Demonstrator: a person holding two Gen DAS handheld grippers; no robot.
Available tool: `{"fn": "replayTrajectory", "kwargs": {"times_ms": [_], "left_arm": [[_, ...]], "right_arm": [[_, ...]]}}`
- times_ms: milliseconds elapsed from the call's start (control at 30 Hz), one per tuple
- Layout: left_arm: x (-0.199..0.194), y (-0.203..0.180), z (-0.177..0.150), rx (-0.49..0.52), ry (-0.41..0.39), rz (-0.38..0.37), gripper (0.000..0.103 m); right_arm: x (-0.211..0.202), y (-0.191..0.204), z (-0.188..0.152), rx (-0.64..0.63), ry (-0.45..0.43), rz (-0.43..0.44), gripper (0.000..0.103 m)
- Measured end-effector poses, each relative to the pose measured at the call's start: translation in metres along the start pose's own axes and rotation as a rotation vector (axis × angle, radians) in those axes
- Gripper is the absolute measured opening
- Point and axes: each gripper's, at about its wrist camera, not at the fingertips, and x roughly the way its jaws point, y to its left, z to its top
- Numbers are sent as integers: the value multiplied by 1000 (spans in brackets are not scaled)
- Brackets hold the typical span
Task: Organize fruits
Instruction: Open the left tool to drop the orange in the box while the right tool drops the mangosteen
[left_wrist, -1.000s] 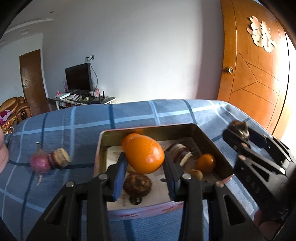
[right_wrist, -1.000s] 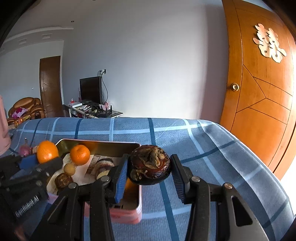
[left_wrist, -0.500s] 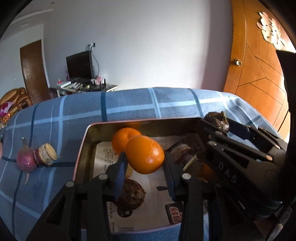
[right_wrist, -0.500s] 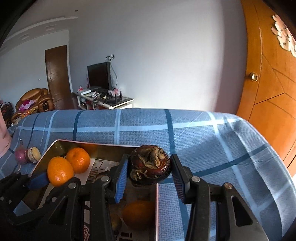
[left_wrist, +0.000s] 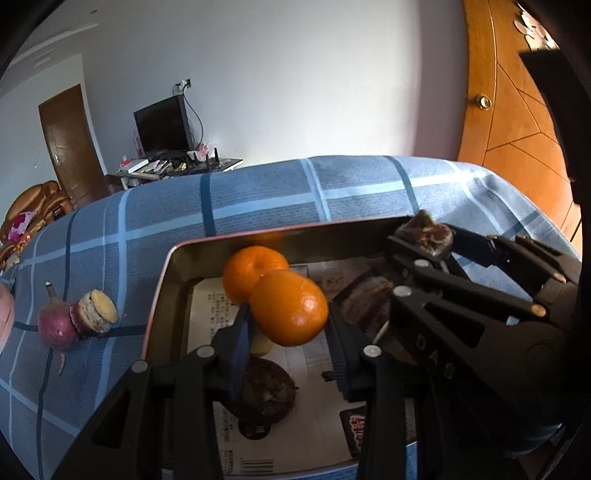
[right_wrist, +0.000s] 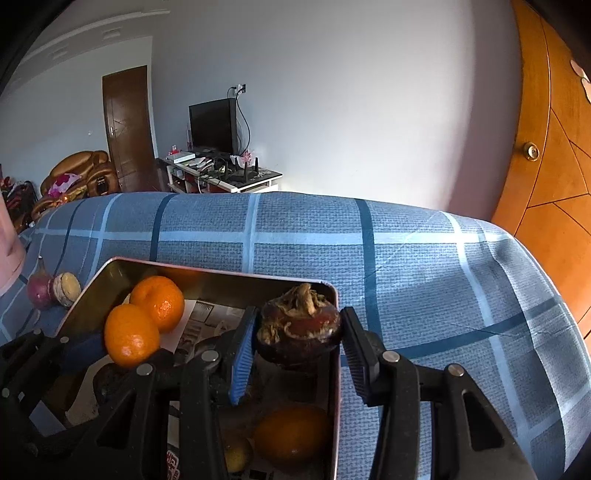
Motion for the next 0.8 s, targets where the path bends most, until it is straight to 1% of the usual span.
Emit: {"fn": "replayTrajectory", "kwargs": {"times_ms": [100,133,200,267,300,333,367,400,433,567,700,800], "left_arm": [[-1,0,0,-3,-3,-13,42],[-1,0,0,-4,-4,-17,44],[-3,-1,0,1,-11,-25,52],[-6,-3,0,13,-26,-18,60],[-8,-4,0,17,-35,-16,69],[-11,-4,0,19,-47,-15,81],[-14,-4,-1,15,-59,-18,86],[-17,-3,-1,8,-74,-25,97],[-22,-1,-3,-1,-96,-25,102],[-38,-2,-3,15,-158,-28,103],[-42,-1,-4,11,-167,-21,103],[-45,6,-6,-7,-179,-4,103]], "right_arm": [[1,0,0,5,0,8,48],[1,0,0,11,1,14,50],[0,0,0,16,-5,31,56],[-4,0,-1,16,-20,33,67],[-6,0,-1,16,-29,35,68],[-7,0,-1,18,-33,37,71],[-8,-1,-1,26,-39,39,71],[-10,-2,-1,35,-46,39,72],[-12,-4,-2,47,-55,40,73],[-26,-16,-6,119,-114,50,79],[-41,-19,-10,136,-178,29,79],[-52,-20,-11,139,-233,-7,79]]}}
